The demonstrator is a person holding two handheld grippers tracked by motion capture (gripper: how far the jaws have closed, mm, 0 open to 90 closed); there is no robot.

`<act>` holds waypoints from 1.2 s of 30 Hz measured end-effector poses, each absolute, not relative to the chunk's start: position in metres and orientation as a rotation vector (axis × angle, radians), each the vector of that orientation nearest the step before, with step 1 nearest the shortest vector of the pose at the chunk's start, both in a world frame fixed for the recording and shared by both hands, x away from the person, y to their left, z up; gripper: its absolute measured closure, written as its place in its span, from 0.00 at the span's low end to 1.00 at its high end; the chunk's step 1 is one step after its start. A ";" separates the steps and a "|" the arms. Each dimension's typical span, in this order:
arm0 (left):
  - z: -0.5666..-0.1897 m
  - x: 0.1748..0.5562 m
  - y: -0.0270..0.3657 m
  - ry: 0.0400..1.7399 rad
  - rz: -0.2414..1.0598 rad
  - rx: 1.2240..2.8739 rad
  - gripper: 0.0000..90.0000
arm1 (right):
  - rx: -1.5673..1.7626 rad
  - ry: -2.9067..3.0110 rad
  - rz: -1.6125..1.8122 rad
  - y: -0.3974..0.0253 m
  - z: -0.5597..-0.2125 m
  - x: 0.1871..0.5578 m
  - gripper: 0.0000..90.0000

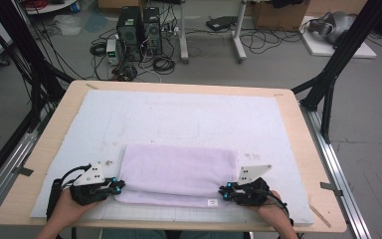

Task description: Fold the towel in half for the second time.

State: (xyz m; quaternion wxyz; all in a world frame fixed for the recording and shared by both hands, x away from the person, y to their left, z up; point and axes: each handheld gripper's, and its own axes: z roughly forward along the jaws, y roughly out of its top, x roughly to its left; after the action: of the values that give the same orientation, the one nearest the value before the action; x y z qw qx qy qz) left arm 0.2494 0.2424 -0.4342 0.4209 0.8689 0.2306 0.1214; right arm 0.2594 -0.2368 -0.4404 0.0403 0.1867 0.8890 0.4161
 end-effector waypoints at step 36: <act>-0.435 0.241 0.227 0.589 0.251 2.155 0.70 | 0.621 2.703 1.314 -0.248 -0.435 0.254 0.73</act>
State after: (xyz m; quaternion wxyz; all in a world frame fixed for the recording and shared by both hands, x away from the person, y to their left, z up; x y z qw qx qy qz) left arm 0.2408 0.2271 -0.4348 0.4320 0.8645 0.2365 0.1006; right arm 0.2538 -0.2476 -0.4346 0.0366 0.2022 0.8802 0.4278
